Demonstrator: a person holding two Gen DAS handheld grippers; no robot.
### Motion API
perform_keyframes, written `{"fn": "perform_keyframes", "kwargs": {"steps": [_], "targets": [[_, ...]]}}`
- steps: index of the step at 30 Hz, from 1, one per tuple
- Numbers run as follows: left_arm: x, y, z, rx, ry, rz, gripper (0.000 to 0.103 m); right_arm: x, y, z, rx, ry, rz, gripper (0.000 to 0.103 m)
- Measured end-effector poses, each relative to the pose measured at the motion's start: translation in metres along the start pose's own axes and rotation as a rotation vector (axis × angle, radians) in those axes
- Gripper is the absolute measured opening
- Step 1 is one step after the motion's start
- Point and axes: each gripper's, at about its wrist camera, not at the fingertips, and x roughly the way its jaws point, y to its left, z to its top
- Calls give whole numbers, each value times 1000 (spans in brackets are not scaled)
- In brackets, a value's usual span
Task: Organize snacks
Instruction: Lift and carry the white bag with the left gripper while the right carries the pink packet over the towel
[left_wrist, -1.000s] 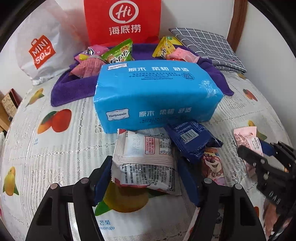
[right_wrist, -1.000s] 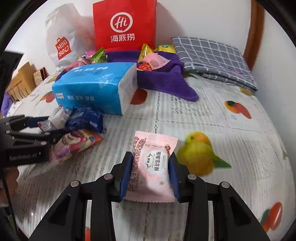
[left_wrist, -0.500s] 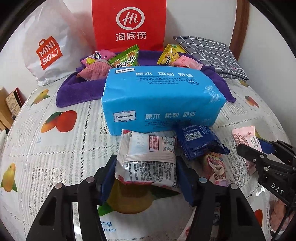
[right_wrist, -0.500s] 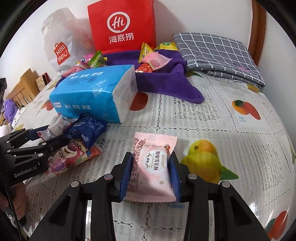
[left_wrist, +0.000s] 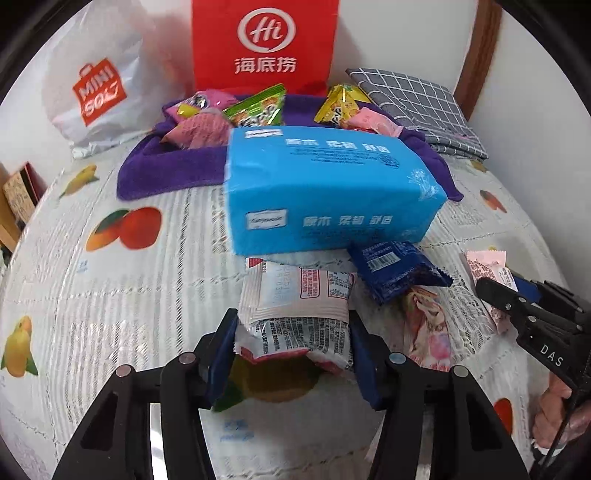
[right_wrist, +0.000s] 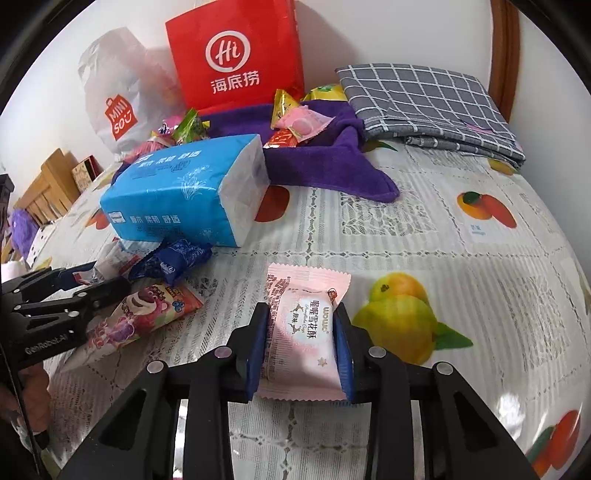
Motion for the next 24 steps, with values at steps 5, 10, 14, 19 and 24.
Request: {"fn": "perform_keyframes", "kwargs": {"steps": [5, 10, 14, 19, 24], "targets": [[-12, 14, -2, -19, -4, -31, 53, -17, 22, -1, -8, -26, -7, 34], [-29, 19, 1, -27, -8, -87, 53, -33, 45, 5, -9, -46, 3, 34], [-43, 20, 13, -7, -30, -107, 53, -51, 55, 16, 1, -76, -9, 34], [-63, 25, 33, 2, -68, -120, 53, -67, 59, 36, 36, -103, 4, 34], [-74, 34, 50, 2, -89, -104, 53, -77, 63, 65, 43, -134, 11, 34]]}}
